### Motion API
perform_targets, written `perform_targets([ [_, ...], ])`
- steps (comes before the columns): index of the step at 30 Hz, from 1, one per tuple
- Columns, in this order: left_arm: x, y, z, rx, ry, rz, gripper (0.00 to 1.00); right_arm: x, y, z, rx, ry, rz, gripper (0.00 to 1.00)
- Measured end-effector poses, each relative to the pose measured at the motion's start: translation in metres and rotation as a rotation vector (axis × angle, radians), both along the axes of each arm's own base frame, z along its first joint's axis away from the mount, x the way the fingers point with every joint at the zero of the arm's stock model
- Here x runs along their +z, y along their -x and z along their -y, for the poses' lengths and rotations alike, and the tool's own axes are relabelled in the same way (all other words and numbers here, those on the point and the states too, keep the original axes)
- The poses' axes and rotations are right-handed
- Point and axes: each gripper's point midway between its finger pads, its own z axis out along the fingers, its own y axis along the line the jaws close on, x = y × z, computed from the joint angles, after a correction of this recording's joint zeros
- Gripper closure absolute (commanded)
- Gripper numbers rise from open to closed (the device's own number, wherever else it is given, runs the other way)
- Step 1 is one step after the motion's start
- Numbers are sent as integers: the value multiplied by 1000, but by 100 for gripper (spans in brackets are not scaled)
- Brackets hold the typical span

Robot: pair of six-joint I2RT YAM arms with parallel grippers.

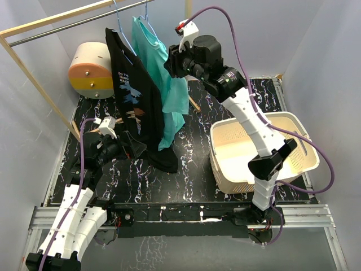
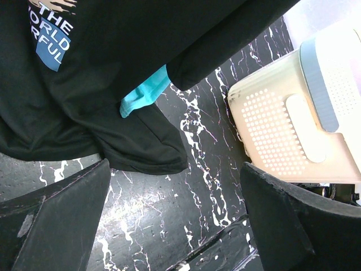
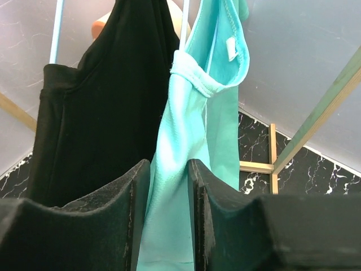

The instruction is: Remove the t-shirt from the hanger

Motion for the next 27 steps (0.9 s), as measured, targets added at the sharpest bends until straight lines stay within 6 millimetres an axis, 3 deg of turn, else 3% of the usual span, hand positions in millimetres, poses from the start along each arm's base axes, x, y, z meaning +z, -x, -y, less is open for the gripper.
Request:
perform_targets([
  [3, 0, 0, 0, 1, 0, 0, 5, -4, -5, -2, -4, -1, -9, 73],
  [6, 0, 0, 0, 2, -1, 0, 7, -12, -12, -5, -10, -2, -25, 91],
  [7, 0, 0, 0, 3, -2, 0, 8, -14, -14, -4, -12, -1, -29, 92],
  [15, 0, 0, 0, 1, -3, 3, 27, -17, -35, 10, -60, -38, -38, 92],
  [21, 4, 1, 0, 3, -1, 20, 29, -15, -34, 12, -73, -81, -21, 92],
  [27, 6, 2, -1, 5, 0, 29, 27, 12, -30, 19, -101, -179, 38, 92],
])
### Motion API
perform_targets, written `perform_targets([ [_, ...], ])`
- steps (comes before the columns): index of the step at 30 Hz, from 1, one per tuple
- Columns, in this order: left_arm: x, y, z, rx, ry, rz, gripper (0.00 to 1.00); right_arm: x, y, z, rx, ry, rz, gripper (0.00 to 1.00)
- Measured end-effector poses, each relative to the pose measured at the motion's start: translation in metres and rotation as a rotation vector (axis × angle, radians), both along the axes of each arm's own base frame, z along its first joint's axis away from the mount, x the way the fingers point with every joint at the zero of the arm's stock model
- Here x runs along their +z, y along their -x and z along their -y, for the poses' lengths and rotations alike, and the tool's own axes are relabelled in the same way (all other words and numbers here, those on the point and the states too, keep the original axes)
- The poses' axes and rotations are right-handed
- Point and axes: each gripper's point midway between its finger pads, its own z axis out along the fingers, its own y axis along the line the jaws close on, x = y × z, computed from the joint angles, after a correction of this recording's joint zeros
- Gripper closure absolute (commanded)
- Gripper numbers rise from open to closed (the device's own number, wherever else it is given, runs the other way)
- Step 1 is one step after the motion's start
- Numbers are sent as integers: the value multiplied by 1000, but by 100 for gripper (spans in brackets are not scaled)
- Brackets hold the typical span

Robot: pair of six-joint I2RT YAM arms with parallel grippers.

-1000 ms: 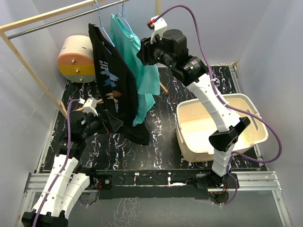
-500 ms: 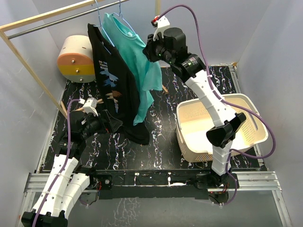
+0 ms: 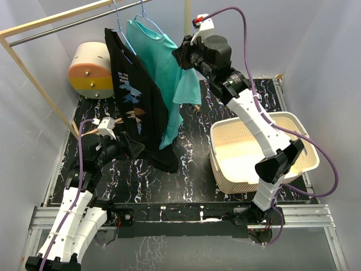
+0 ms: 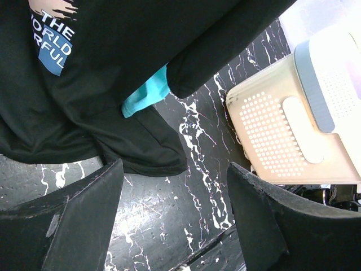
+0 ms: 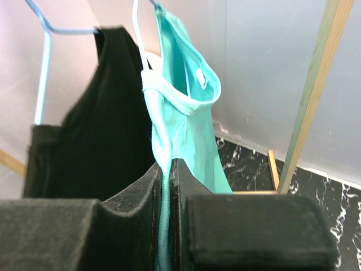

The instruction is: Remove the t-shirt from the hanger

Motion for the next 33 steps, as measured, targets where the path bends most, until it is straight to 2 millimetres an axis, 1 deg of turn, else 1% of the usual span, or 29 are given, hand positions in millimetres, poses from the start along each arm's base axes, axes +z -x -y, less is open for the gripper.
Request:
perform_targets([
  [2, 1, 0, 0, 1, 0, 5, 26, 16, 3, 4, -12, -42, 29, 92],
  [6, 3, 1, 0, 2, 1, 13, 23, 53, 9, 13, -37, -140, 103, 92],
  [9, 4, 1, 0, 2, 2, 17, 21, 72, 12, 18, -53, -192, 138, 92],
  [13, 6, 3, -1, 2, 4, 28, 18, 77, 13, 22, -72, -218, 146, 92],
  [17, 10, 4, -1, 3, 7, 46, 13, 68, 24, 33, -88, -215, 125, 92],
  [20, 12, 4, -1, 3, 8, 56, 10, 65, 43, 48, -96, -214, 118, 92],
  [22, 13, 5, -1, 3, 9, 58, 10, 68, 59, 59, -96, -220, 123, 92],
  [24, 13, 5, -1, 2, 9, 58, 9, 72, 77, 71, -92, -229, 134, 92],
  [28, 19, 6, 0, -6, 17, 86, 7, 80, 122, 97, -68, -250, 156, 92],
  [29, 25, 7, 1, -11, 23, 106, 7, 81, 132, 102, -61, -252, 158, 92],
  [30, 29, 8, 1, -14, 26, 118, 7, 81, 145, 109, -49, -252, 158, 92],
  [31, 37, 10, 2, -23, 32, 139, 7, 82, 158, 115, -37, -254, 158, 92],
  [32, 46, 11, 3, -31, 38, 161, 7, 83, 168, 119, -25, -257, 158, 92],
  [33, 65, 13, 5, -45, 48, 204, 7, 83, 183, 125, -5, -258, 155, 92],
])
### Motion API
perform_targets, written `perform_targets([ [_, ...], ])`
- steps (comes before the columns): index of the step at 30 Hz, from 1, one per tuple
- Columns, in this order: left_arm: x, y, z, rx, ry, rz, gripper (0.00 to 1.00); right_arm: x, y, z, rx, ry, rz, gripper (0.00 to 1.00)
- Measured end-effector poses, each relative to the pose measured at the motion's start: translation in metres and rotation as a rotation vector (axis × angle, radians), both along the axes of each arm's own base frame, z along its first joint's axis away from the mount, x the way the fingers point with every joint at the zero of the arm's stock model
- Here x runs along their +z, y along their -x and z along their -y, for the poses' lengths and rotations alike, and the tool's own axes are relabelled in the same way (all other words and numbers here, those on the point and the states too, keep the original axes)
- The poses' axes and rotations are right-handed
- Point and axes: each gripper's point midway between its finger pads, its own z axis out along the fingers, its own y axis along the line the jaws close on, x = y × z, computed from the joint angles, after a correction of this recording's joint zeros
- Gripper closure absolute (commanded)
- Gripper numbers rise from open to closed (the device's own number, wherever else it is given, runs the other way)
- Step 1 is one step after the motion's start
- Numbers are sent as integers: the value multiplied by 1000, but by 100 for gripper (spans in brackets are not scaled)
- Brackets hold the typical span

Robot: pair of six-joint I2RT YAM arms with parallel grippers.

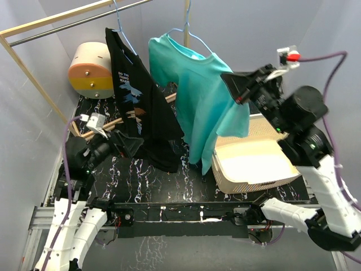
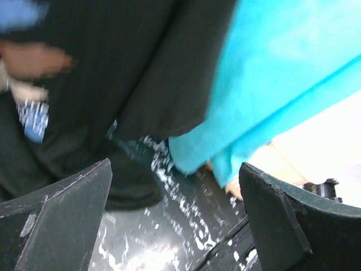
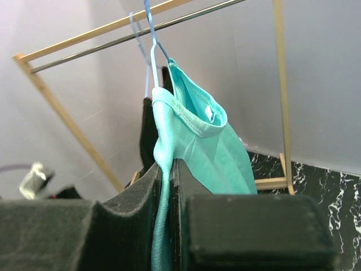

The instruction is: Remove the t-shirt from the hanger

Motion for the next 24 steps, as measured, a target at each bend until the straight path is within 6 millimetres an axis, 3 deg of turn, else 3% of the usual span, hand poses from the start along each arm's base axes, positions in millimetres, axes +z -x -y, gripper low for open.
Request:
perform_targets([
  [2, 38, 5, 2, -23, 15, 86, 7, 1, 24, 9, 33, 4, -1, 92],
  [6, 142, 27, 7, -86, 61, 333, 7, -4, 70, 24, 112, 21, -15, 92],
  [11, 220, 59, 21, -224, 111, 522, 7, -16, 118, 29, 245, 53, -44, 92],
  [16, 249, 59, 39, -371, 143, 543, 7, -33, 144, 19, 384, 93, -114, 92],
  [24, 247, 51, 59, -550, 191, 467, 10, -27, 180, 14, 537, 84, -134, 92],
])
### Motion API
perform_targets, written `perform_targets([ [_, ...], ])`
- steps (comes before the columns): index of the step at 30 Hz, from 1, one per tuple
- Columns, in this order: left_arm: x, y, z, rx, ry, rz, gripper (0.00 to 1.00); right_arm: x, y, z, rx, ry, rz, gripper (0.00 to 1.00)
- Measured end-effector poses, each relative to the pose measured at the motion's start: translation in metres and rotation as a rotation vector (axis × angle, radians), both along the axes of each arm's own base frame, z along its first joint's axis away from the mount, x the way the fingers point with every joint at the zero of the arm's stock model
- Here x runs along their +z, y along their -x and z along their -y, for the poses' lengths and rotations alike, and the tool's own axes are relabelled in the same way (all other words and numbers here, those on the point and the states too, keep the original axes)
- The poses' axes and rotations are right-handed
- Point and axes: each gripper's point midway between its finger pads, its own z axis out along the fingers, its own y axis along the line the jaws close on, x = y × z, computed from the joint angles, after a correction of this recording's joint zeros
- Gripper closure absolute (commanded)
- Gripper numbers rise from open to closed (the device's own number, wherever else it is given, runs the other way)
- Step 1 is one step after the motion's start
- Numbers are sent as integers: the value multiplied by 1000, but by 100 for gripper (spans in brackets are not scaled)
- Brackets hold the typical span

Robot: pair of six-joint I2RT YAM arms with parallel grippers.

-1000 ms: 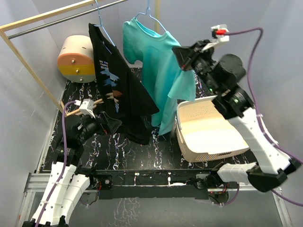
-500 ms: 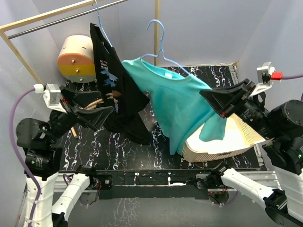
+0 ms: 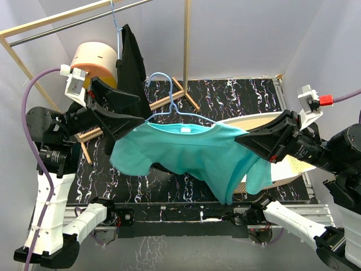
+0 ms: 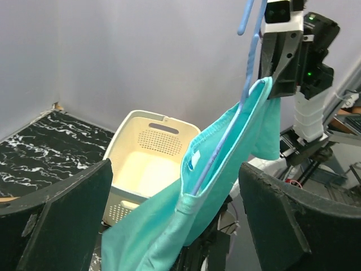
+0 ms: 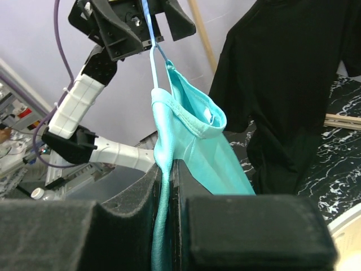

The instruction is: Remove the t-shirt from the hanger

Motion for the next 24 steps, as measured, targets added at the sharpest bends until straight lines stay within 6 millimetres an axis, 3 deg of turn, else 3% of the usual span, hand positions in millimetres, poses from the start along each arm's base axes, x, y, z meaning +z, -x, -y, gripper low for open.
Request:
perform_targets([
  [6, 5, 21, 3, -88, 5, 31, 11, 1, 5, -6, 50, -15, -6, 92],
  [13, 11, 36, 4, -142, 26, 69, 12, -8, -13, -25, 85, -4, -39, 92],
  [17, 14, 29, 7, -165, 49, 63, 13, -17, -26, -36, 102, 8, -66, 92],
  [24, 10, -4, 15, -194, 74, -11, 18, -25, -36, -49, 135, 7, -89, 92],
])
